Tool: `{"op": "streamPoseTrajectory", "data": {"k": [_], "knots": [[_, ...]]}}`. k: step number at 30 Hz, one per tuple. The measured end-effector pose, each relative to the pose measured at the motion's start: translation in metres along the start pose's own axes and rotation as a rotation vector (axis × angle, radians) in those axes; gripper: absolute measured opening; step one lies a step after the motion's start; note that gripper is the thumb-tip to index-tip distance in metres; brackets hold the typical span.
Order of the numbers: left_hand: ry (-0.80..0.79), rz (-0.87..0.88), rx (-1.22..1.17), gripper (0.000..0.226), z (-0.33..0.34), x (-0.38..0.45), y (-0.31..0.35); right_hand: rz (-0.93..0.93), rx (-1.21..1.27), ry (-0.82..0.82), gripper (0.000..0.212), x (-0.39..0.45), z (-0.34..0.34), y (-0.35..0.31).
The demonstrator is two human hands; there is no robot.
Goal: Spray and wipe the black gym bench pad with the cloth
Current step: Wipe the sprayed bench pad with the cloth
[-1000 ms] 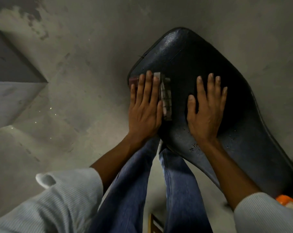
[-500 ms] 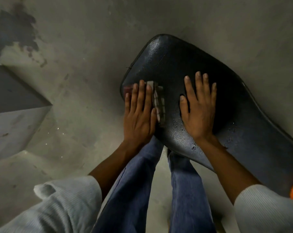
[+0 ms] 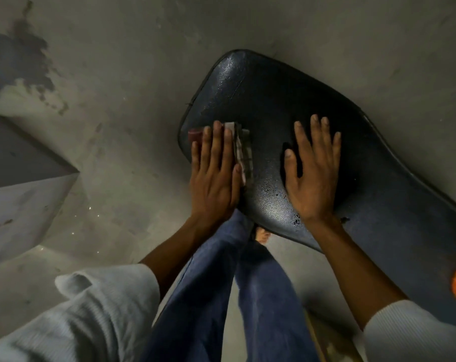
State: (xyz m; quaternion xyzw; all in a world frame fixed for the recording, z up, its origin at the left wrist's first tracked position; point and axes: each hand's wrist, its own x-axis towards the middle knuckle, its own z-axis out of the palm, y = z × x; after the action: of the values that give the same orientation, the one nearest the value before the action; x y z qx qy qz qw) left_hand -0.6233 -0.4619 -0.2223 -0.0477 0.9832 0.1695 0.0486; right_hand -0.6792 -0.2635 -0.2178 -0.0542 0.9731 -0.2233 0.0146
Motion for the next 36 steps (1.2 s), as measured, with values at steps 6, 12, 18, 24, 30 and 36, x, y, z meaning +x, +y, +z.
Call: {"op": "streamPoseTrajectory", "data": {"k": [6, 12, 18, 24, 30, 36], "knots": [[-0.181, 0.368, 0.091, 0.066, 0.024, -0.06, 0.027, 0.087, -0.04, 0.006, 0.052, -0.039, -0.003, 0.017], [-0.015, 0.158, 0.058, 0.066, 0.015, -0.019, 0.01, 0.116, -0.059, 0.105, 0.051, -0.066, 0.008, 0.028], [-0.034, 0.218, 0.06, 0.067, 0.044, -0.065, 0.043, 0.109, -0.107, 0.159, 0.052, -0.07, 0.02, 0.034], [0.047, 0.227, 0.091, 0.064, 0.038, -0.052, 0.03, 0.105, 0.01, 0.17, 0.051, -0.069, 0.015, 0.037], [0.03, 0.15, 0.045, 0.067, 0.048, -0.062, 0.058, 0.188, -0.028, 0.211, 0.05, -0.102, -0.001, 0.047], [-0.046, 0.439, 0.093, 0.065, 0.049, -0.071, 0.046, 0.295, -0.131, 0.193, 0.053, -0.133, 0.001, 0.062]]}}
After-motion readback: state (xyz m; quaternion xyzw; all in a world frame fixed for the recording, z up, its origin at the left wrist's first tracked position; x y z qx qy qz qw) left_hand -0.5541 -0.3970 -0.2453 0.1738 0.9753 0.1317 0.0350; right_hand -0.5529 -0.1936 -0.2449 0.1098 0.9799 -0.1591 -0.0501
